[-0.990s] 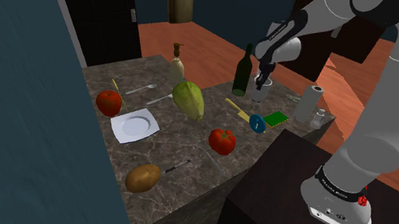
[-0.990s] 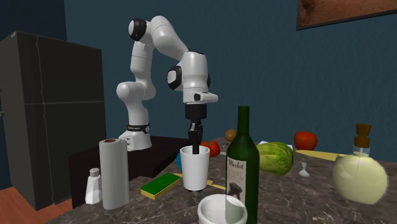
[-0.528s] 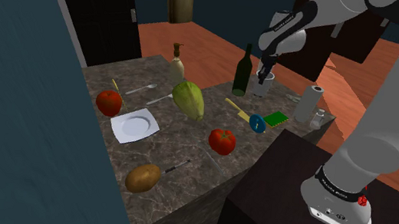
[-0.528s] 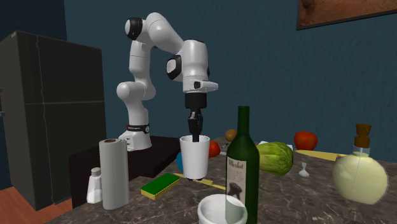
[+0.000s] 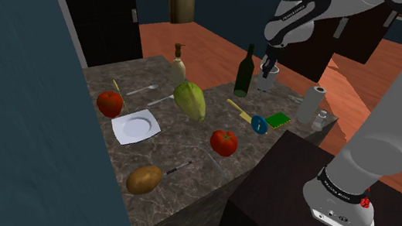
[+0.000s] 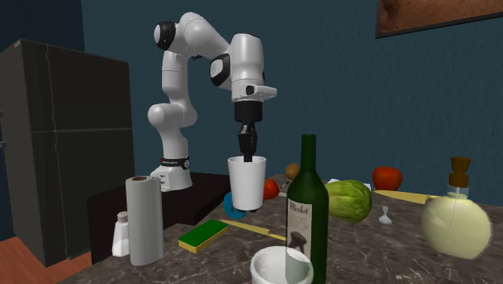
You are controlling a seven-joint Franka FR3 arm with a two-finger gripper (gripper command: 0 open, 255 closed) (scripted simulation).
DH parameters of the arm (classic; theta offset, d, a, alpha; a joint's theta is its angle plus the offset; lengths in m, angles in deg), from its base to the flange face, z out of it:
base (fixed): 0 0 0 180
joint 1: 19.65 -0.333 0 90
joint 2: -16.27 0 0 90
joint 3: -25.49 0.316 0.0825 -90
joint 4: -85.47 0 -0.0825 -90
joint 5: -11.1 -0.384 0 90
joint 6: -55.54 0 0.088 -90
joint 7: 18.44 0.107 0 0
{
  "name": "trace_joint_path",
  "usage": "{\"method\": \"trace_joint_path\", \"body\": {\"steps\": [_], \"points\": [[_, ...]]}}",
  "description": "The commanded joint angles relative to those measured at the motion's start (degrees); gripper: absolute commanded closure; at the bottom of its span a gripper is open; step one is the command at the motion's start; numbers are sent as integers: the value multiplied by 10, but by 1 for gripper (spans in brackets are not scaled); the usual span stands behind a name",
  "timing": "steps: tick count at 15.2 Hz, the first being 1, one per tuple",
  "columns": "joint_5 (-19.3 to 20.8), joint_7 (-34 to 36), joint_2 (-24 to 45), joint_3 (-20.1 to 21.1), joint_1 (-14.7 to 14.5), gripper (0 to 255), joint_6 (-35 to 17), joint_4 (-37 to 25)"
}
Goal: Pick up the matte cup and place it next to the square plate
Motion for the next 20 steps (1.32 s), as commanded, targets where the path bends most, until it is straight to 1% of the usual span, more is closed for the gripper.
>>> {"method": "trace_joint_path", "body": {"steps": [1,12,16,20], "points": [[5,3,-10,0,-1,255,16,-6],[25,14,-52,1,-3,255,94,-47],[46,82,-84,32,-29,255,95,-13],[58,147,-107,66,-53,255,99,11]]}}
